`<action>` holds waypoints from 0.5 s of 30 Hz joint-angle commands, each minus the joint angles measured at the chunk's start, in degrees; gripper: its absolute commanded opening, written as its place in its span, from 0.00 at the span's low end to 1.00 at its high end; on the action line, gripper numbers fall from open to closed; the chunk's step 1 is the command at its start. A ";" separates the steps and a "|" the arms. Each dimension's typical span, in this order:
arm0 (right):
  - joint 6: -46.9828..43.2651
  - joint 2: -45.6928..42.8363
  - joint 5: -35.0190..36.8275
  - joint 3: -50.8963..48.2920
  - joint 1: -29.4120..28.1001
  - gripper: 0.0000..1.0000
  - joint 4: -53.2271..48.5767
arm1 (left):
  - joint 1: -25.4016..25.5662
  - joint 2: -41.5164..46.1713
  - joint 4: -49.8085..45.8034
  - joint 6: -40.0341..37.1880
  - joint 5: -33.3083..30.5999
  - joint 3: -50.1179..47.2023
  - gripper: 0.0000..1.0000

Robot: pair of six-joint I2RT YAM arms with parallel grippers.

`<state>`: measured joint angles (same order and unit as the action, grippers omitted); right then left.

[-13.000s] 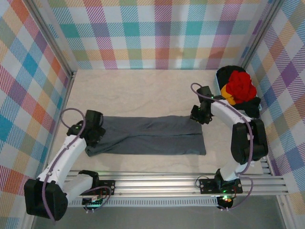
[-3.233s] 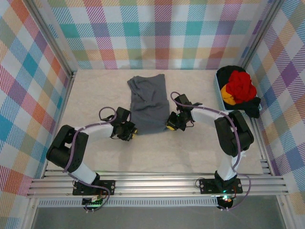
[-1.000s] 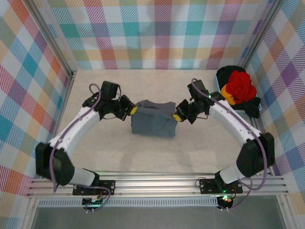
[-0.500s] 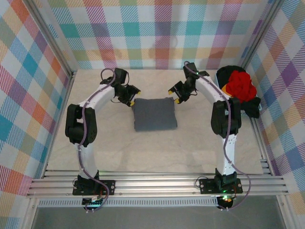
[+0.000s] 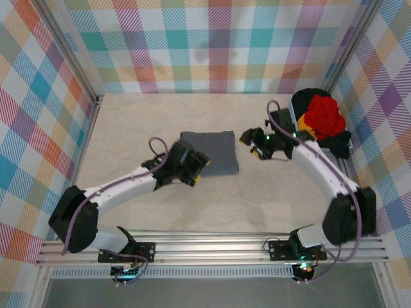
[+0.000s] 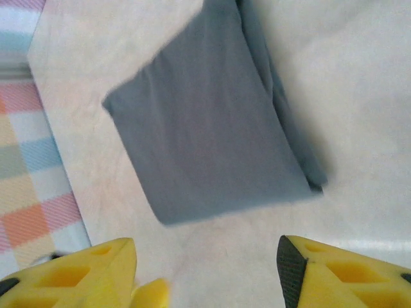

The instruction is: Fold and stack the t-shirts

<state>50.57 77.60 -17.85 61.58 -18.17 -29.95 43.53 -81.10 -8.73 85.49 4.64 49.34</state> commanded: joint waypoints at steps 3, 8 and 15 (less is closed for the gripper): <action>3.36 -8.38 -6.38 -11.90 -0.68 0.61 12.98 | 3.33 -8.84 23.73 17.87 -11.34 -6.10 0.70; 2.78 -11.93 -7.17 -12.45 -1.07 0.61 10.40 | 3.70 -15.68 33.67 18.58 -15.81 -7.63 0.69; 2.78 -12.21 -8.32 -14.29 -1.16 0.60 11.41 | 2.66 -21.66 40.53 16.83 -18.62 -6.02 0.48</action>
<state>53.15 65.56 -24.45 48.58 -18.90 -20.58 46.72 -100.09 25.98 102.69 -10.72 42.04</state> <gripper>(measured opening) 0.599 0.506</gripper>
